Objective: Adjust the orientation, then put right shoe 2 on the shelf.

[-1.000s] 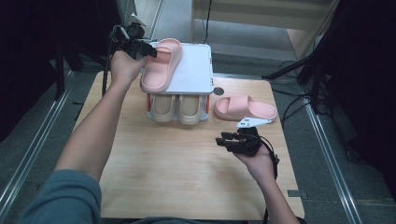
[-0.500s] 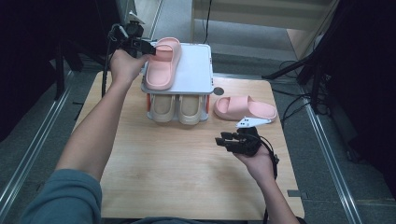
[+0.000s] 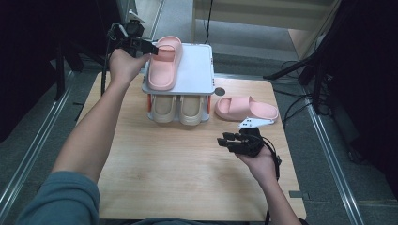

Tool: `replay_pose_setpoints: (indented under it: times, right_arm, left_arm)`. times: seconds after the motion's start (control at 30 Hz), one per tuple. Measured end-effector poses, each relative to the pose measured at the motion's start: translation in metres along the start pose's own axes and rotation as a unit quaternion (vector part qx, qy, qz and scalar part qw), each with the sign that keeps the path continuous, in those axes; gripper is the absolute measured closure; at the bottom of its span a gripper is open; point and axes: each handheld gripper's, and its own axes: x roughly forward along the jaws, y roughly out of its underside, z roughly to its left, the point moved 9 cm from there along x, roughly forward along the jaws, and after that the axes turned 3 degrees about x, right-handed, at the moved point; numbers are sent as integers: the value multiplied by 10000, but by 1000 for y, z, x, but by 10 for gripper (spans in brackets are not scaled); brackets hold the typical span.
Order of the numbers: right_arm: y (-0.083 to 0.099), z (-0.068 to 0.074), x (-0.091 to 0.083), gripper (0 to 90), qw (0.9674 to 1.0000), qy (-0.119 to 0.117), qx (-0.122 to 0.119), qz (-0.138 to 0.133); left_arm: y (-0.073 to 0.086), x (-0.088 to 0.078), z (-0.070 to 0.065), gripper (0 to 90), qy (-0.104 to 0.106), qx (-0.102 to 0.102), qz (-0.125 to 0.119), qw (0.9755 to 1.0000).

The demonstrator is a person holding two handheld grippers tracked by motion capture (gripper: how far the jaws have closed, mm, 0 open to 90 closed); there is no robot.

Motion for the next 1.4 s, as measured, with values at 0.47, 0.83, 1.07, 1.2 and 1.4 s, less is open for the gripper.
replay_pose_setpoints:
  times: [0.47, 0.83, 1.07, 1.2, 1.4]
  right_arm:
    - [-2, -17, -6, 616, 9996, 159, 180, -127]
    - [-3, -45, -15, 607, 9986, 398, 280, -224]
    - [-8, -65, -13, 576, 9980, 495, 280, -287]
    - [-14, -73, -14, 576, 9976, 563, 201, -341]
    - [-23, -88, -19, 581, 9969, 551, 313, -476]
  left_arm:
    - [26, -30, 14, 557, 383, -28, -23, 9993]
    - [61, -54, 26, 523, 669, 194, -104, 9975]
    - [88, -64, 28, 520, 850, 292, -184, 9958]
    - [106, -67, 31, 512, 881, 328, -165, 9954]
    - [131, -69, 35, 499, 958, 343, -138, 9947]
